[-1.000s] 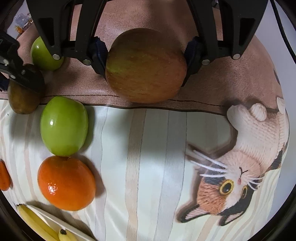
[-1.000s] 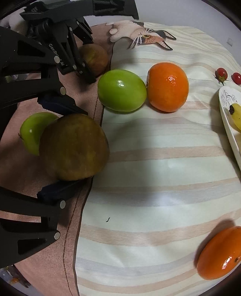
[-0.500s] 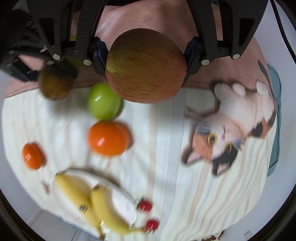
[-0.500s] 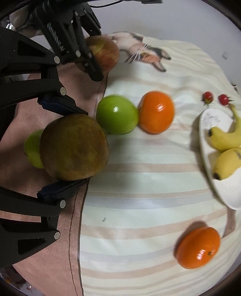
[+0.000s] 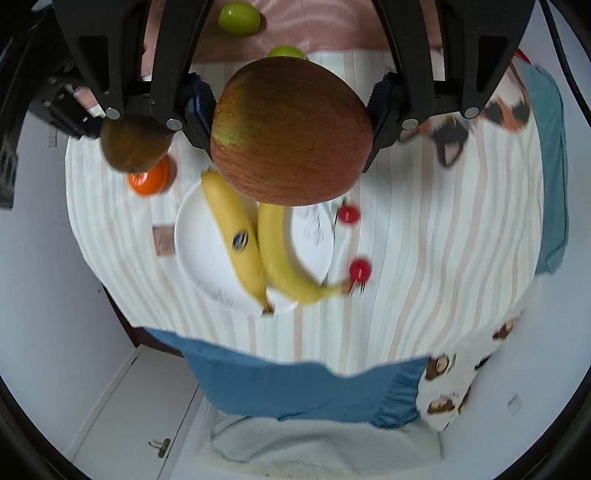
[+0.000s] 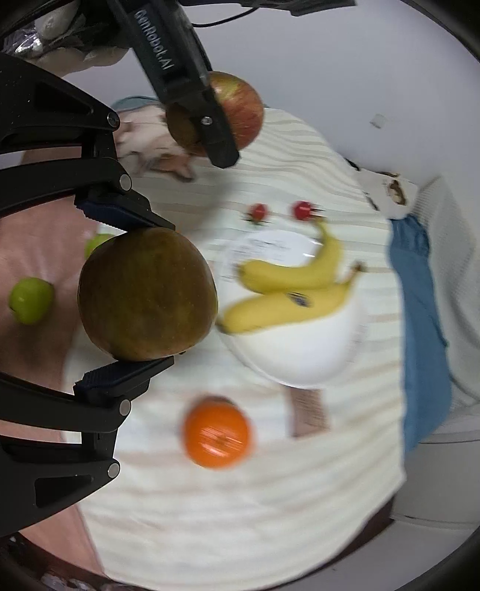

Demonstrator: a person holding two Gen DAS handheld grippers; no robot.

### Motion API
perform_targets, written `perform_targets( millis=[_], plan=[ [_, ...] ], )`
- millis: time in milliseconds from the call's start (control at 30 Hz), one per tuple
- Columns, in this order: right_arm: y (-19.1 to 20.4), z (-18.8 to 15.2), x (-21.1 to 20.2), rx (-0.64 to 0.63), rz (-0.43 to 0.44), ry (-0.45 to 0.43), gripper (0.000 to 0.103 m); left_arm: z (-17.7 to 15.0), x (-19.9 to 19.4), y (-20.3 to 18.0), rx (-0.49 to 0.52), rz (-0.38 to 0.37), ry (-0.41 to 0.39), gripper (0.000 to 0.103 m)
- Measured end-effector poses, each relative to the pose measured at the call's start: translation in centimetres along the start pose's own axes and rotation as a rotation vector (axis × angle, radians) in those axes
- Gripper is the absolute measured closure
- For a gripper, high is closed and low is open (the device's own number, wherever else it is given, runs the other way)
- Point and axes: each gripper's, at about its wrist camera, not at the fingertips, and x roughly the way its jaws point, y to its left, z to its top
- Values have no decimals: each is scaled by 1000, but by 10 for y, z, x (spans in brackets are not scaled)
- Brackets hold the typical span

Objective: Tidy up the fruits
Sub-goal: 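Place the red apple and brown fruit on the plate beside the bananas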

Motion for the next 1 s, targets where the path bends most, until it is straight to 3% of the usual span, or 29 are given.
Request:
perform_targets(
  millis=[200,533,1000],
  plan=[
    [-1,44,-5,-13,-32,-48,38,29,10,-6,36,17,-20,39],
    [-1,75,30,-22,-41,-18,38,50,42,-1,27,30,22,39],
    [-14,113,105,-36,-72,65,38,87,128,22,-21,1,191,39]
  ],
)
